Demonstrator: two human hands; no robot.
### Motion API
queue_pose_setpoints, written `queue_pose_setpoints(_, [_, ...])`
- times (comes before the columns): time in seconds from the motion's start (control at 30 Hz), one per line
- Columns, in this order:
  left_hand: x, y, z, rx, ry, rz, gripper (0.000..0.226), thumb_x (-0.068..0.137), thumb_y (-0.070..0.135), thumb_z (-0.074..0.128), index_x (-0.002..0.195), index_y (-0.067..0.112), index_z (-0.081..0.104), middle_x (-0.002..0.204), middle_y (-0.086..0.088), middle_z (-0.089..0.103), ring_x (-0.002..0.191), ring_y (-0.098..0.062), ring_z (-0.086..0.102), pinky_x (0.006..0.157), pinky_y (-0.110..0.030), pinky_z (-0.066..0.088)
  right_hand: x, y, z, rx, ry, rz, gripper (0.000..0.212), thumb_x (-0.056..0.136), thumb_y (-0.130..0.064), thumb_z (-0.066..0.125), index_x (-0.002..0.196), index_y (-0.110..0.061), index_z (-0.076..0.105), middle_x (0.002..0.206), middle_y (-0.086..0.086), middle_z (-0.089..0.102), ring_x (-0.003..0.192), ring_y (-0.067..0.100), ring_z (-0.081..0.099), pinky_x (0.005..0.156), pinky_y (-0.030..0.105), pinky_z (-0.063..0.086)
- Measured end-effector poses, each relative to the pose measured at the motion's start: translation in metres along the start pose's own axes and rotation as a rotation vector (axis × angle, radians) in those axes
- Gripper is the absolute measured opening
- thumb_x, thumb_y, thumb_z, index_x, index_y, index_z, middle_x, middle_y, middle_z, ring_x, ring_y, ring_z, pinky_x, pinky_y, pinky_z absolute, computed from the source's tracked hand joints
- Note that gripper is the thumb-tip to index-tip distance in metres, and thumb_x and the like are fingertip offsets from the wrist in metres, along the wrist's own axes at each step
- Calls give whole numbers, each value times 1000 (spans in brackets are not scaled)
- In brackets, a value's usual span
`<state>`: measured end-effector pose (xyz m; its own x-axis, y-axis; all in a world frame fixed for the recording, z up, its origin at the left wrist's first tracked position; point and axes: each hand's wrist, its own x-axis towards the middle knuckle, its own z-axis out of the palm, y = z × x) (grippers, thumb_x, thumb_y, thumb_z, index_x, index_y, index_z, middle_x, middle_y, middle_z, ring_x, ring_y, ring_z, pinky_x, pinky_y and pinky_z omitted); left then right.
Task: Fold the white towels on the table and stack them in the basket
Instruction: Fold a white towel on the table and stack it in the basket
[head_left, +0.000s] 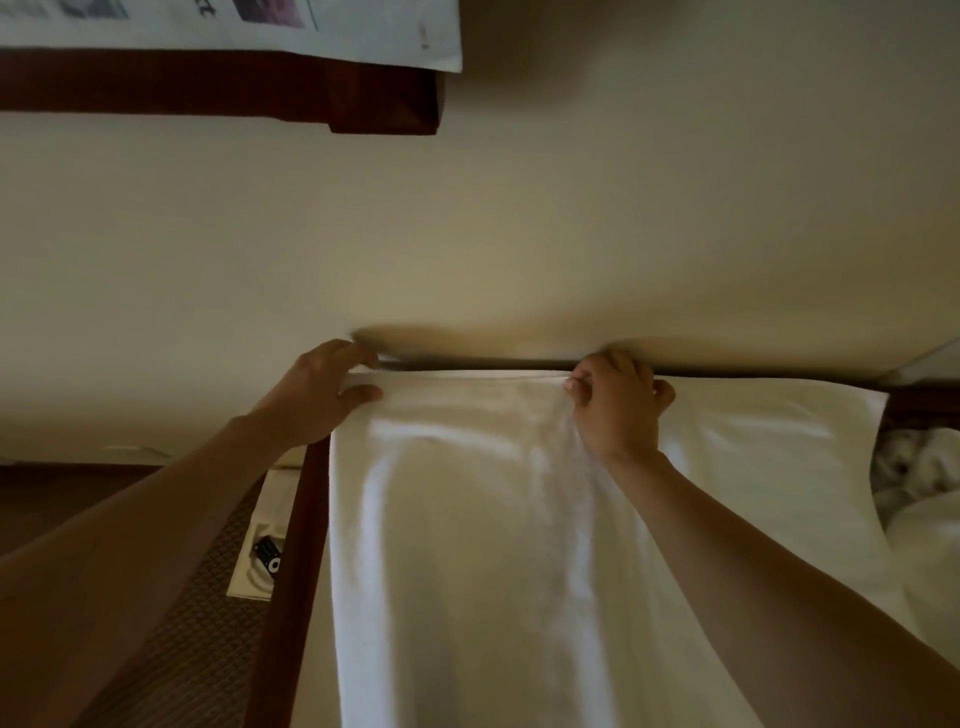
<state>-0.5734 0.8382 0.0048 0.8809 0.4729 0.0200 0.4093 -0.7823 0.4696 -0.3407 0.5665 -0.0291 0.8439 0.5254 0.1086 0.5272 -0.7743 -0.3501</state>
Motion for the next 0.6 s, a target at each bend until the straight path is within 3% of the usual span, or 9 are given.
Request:
queue_pose_setpoints(0.13, [2, -6, 4, -25, -43, -141, 18, 88, 23, 80, 104, 16, 74, 107, -3, 63, 88, -18, 56, 81, -28, 41, 1, 6, 3, 28, 77, -33, 10, 95, -30, 66, 87, -25, 63, 95, -3, 63, 100, 29, 55, 84, 42, 28])
queue_pose_setpoints(0.37, [16, -5, 1, -86, -91, -383, 18, 83, 31, 85, 89, 26, 69, 107, 2, 60, 89, -16, 60, 82, -27, 42, 1, 7, 7, 60, 68, 13, 18, 99, -33, 60, 85, -23, 54, 89, -5, 57, 98, 29, 54, 83, 40, 23])
queue_pose_setpoints(0.5, [23, -8, 0, -114, -56, -514, 19, 90, 36, 78, 88, 20, 68, 101, -2, 63, 73, -18, 59, 63, -26, 40, 7, 1, 10, -23, 2, 131, 25, 102, -40, 52, 88, -20, 59, 94, 0, 63, 105, 31, 53, 91, 46, 29])
queue_pose_setpoints(0.6, [28, -3, 8, -89, -30, -565, 26, 96, 37, 68, 99, 11, 68, 95, -6, 64, 86, -25, 59, 70, -30, 40, 16, -6, 11, -53, -59, 281, 28, 101, -41, 46, 88, -22, 62, 97, 2, 66, 113, 34, 51, 99, 49, 30])
